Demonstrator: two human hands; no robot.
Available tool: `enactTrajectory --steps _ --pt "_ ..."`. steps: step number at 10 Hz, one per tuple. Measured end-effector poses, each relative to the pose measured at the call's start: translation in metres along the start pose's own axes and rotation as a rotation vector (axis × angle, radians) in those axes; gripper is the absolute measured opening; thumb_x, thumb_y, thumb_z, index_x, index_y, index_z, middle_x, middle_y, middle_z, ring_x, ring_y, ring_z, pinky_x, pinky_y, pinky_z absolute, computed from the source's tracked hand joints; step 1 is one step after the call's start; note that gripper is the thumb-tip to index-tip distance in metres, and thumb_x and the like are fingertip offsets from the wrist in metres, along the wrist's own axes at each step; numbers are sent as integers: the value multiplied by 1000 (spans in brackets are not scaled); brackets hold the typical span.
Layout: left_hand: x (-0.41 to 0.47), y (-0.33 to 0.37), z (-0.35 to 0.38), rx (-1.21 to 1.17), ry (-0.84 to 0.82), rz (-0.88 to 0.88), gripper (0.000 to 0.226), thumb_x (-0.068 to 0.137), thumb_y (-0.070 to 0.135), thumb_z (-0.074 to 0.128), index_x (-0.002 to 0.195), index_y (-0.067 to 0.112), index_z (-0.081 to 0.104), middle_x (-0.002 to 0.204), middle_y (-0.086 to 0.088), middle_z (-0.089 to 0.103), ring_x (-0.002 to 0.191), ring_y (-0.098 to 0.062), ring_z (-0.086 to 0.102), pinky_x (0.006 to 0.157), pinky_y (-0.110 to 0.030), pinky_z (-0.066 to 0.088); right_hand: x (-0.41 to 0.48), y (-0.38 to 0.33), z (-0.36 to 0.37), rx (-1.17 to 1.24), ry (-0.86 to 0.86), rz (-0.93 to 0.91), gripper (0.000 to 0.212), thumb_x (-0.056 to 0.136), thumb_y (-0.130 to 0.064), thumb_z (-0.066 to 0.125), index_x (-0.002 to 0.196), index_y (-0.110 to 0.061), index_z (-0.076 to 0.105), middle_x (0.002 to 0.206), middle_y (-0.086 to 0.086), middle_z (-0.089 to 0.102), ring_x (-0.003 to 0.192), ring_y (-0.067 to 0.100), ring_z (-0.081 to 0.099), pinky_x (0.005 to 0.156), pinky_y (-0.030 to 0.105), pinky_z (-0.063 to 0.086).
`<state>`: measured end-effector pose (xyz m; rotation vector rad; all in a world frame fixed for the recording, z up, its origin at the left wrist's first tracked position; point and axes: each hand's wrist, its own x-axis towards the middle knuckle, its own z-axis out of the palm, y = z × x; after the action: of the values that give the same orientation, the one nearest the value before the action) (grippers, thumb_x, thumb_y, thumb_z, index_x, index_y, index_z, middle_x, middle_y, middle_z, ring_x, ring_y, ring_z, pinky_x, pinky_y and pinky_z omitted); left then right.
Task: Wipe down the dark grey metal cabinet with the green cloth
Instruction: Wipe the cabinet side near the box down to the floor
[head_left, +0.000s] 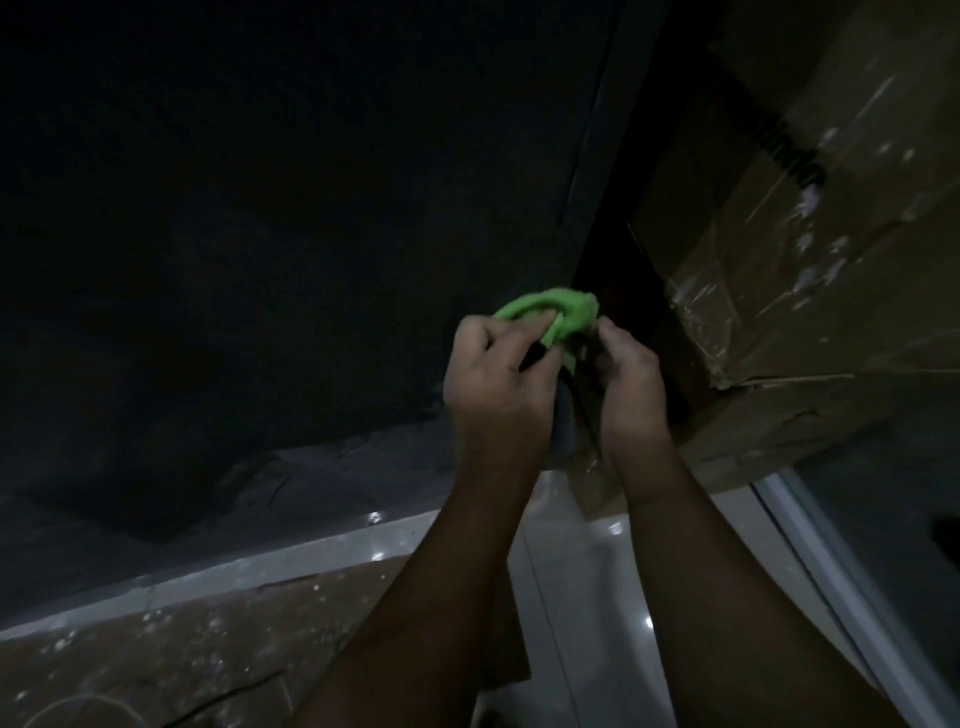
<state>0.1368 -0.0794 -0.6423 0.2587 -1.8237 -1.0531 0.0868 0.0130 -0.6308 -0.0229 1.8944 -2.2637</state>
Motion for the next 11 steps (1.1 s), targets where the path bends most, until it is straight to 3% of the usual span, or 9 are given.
enactTrajectory --steps 2,3,4,5,6,7,8,9,11 --pt "24 22 11 13 40 141 20 81 6 75 101 7 75 86 -11 54 76 -21 55 62 -34 52 -9 -8 -7 -2 -144 -109 35 96 -5 44 126 -8 63 115 12 70 105 16 68 78 22 54" --pt "3 -2 8 297 -220 212 23 90 25 60 109 18 71 96 -5 56 83 -21 56 59 -25 47 -21 9 -14 -69 -158 41 38 80 -12 50 113 -9 68 97 9 71 91 21 66 72 32 51" --pt "-28 -33 -1 322 -451 -24 20 97 41 53 115 33 59 111 15 50 103 -8 54 73 -11 40 -38 26 -15 -162 -199 296 26 84 -22 56 104 -14 69 104 15 67 100 30 61 86 45 51" --pt "-43 -45 -10 271 -537 -117 30 97 51 49 122 37 56 124 12 57 114 -8 55 95 -28 48 -43 30 -4 -214 -215 426 27 101 -19 48 122 -13 64 118 16 67 110 28 64 84 36 52" --pt "-37 -30 -40 254 -715 16 63 93 27 61 150 23 35 145 -6 39 129 -18 41 108 -35 41 -39 32 17 -316 -190 387 32 105 -29 45 132 -17 59 123 11 67 115 27 64 97 47 52" --pt "-26 -23 -77 189 -823 105 80 87 18 66 155 19 24 154 -9 20 138 -24 27 109 -36 36 -36 31 47 -477 -42 319 32 105 -29 44 127 -9 57 120 14 66 110 34 64 98 51 52" --pt "0 -22 -121 298 -728 82 59 92 34 47 149 23 36 147 -7 26 134 -21 29 104 -32 37 -39 25 80 -554 148 365 32 106 -26 43 126 -4 54 121 16 65 107 32 63 92 40 52" --pt "25 -26 -169 430 -689 43 59 85 35 40 142 18 48 134 -9 35 122 -22 33 96 -35 39 -54 27 118 -701 135 333 41 104 -20 44 135 8 44 133 24 59 122 38 58 97 36 46" --pt "36 -39 -236 601 -568 43 58 81 22 53 138 8 50 131 -19 41 117 -34 39 93 -40 41 -93 40 179 -801 -41 333 41 108 -28 38 131 4 51 131 21 61 118 36 60 90 35 47"
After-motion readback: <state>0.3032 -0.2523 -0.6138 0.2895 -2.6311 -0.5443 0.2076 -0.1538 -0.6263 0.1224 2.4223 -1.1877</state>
